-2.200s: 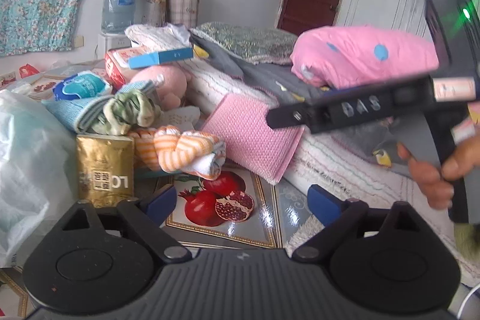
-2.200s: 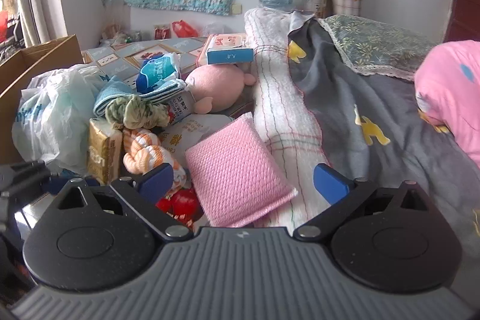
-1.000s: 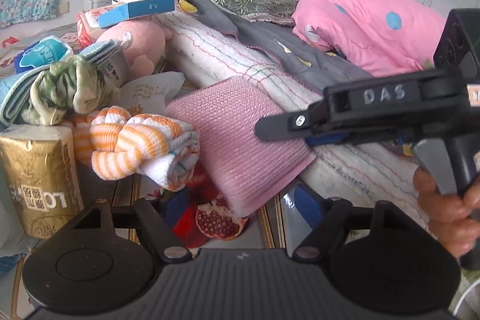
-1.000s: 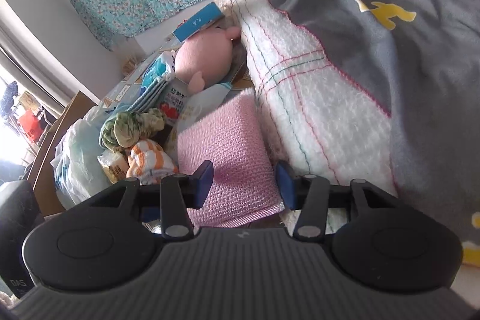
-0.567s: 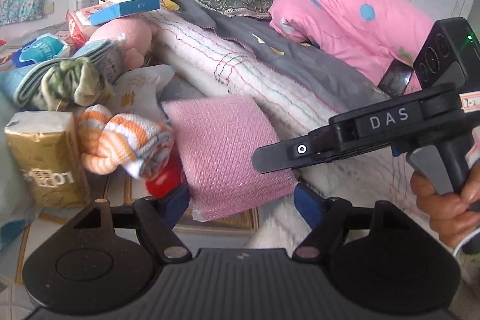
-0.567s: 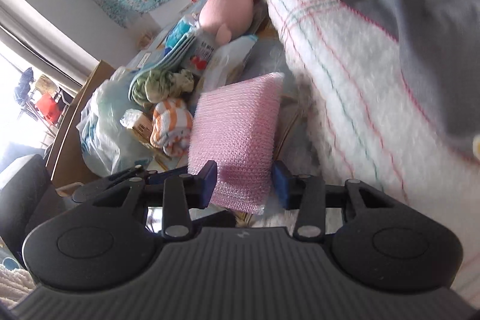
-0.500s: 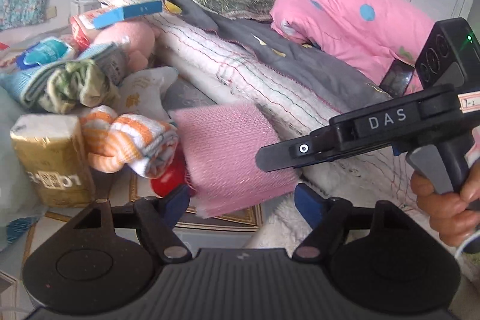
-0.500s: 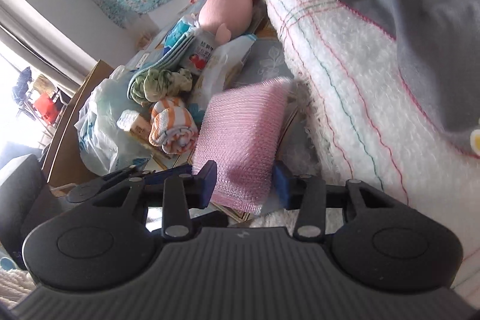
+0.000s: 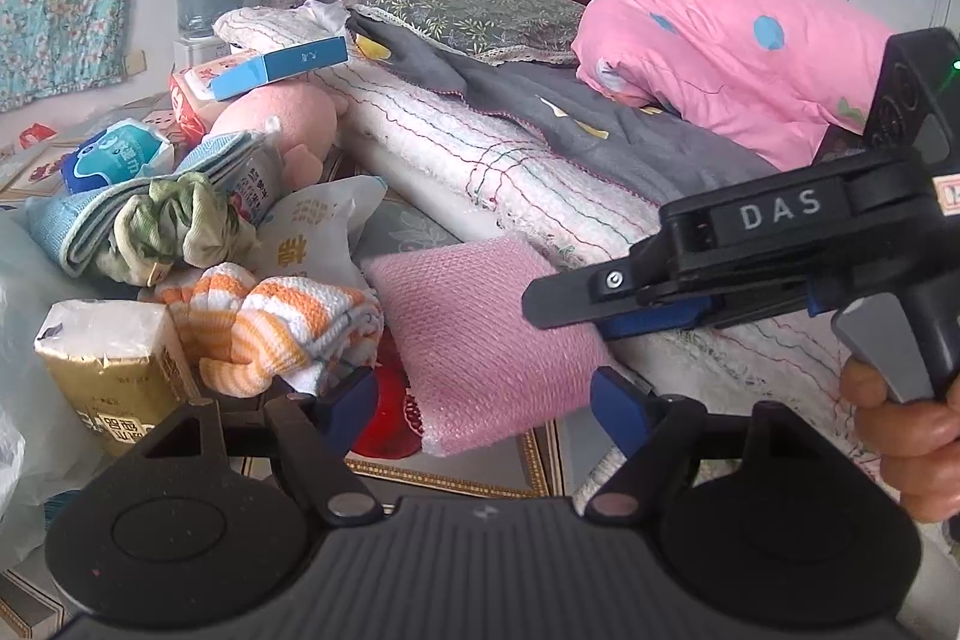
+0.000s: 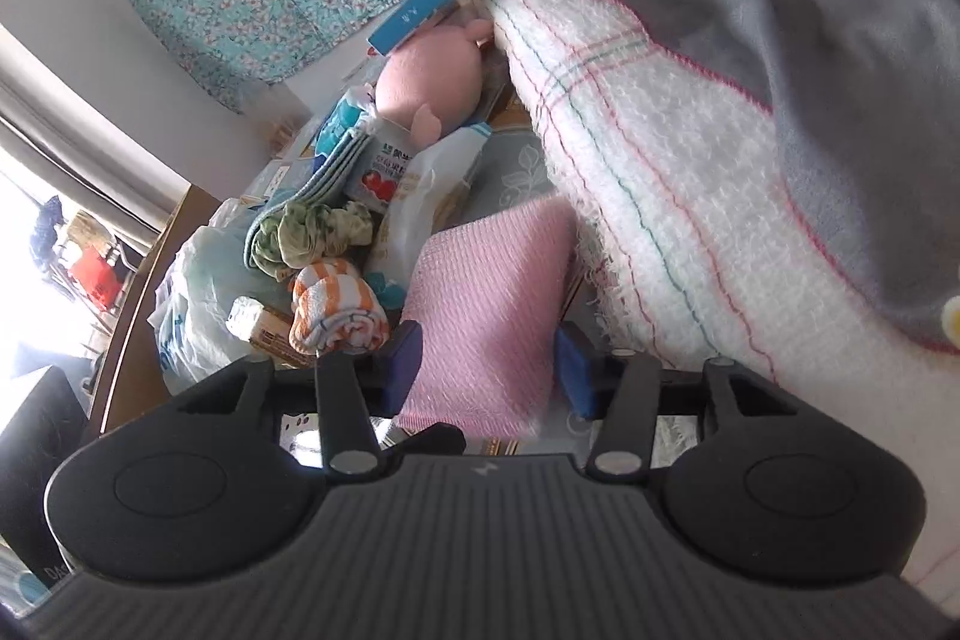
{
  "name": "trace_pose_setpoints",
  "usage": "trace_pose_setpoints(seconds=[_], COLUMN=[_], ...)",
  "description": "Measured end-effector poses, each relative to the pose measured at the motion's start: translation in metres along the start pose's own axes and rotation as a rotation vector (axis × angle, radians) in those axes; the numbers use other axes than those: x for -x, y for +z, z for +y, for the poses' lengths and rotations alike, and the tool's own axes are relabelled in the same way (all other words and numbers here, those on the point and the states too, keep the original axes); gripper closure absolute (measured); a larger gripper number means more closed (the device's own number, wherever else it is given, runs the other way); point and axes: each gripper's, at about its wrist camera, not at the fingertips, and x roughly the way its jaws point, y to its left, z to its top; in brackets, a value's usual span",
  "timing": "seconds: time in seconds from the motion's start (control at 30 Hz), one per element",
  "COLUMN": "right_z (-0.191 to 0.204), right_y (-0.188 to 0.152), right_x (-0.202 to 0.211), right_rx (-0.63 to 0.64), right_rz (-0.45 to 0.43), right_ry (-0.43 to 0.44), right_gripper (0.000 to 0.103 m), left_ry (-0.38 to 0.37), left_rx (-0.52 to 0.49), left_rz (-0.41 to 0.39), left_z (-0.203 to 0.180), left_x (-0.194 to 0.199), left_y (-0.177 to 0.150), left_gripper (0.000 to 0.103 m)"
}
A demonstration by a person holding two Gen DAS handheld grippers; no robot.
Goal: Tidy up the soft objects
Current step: 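Lift the pink pad with the right gripper and carry it over the box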
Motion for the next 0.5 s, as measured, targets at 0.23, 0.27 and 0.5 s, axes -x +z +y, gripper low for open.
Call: trace_pose_setpoints(seconds=[0.23, 0.27, 0.5], right_z=[0.007, 0.007, 0.008], right_y=[0.008, 0.008, 0.005], right_x=[-0.008, -0.012, -0.024], right_rx=[0.051, 0.053, 0.053], right_rz=[-0.008, -0.003, 0.019], right_ry=[-0.058, -0.069, -0.063], right_gripper=[0.050, 0.050, 0.056], left_ry=[-0.014, -0.016, -0.025], left_rx=[0.008, 0.010, -0.002], left_rz=[0.008, 0.013, 0.038], left_z=[0.001, 0.001, 0.000], left_x=[-0.005, -0.007, -0.018], left_y=[0.003, 0.003, 0.006], left_gripper=[0.024, 0.024, 0.028])
